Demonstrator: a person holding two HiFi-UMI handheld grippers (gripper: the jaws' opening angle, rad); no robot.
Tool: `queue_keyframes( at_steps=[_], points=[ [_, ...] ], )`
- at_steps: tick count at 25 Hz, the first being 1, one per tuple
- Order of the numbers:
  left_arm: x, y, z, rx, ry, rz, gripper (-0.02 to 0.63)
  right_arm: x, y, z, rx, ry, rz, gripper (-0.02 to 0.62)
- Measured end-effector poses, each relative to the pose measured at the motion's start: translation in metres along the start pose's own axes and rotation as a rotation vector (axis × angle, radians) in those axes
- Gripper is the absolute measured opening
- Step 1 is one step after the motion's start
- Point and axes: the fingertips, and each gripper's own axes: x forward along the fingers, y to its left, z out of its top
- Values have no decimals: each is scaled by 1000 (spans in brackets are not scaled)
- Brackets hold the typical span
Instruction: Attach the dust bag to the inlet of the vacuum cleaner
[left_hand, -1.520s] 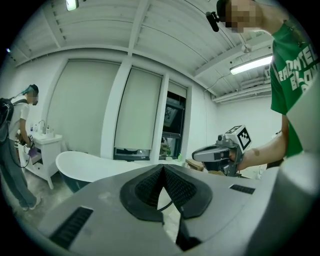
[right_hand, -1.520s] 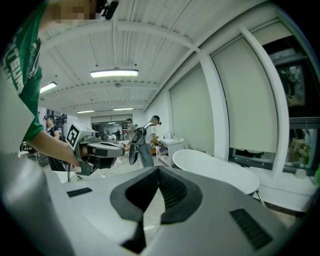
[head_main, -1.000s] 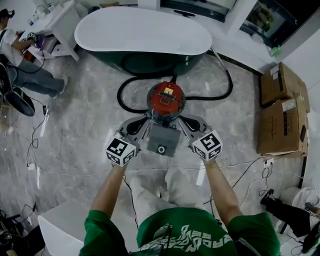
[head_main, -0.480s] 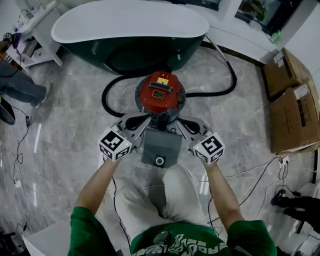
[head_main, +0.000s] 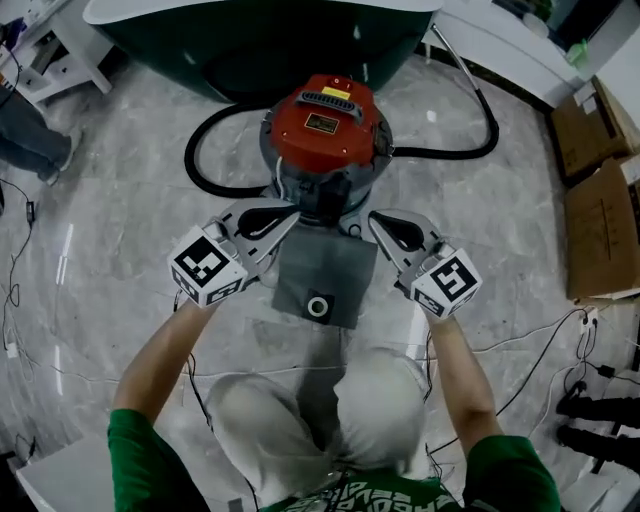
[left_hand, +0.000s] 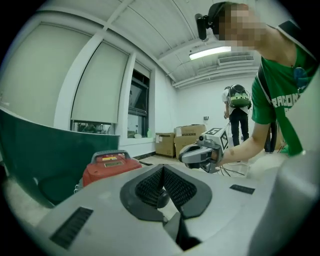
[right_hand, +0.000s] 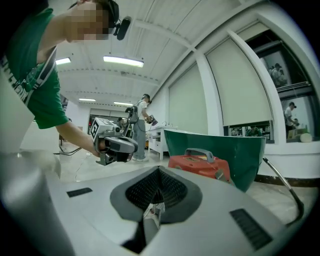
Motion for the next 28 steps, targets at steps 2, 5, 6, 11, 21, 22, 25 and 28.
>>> queue_keyframes(
  at_steps=[2,5,6,11,21,22,25,28],
  points=[
    [-1,-5,-18,16,-5,5,3,0,4,-20,9,-14,13,8],
    [0,-17,-47,44,-18,7,3,0,12,-53,14,-23,23,8],
    [0,-27,-60,47,-16,0,3,-3,19,-68,17,-15,29,8],
    [-2,-70,-129,29,46,3,3,-15,59,-138,33,42,79,8],
    [-5,-130,-242,21,115,-20,3,-11,122,-243,47,157,155,8],
    [-6,-133,-250,23,117,-19,3,-10,128,-251,43,169,165,8],
    [-8,-142,-273,35,123,-9,3,-7,144,-271,19,201,201,8],
    [-11,-147,-294,30,142,-4,3,-3,156,-288,5,227,225,8]
  ],
)
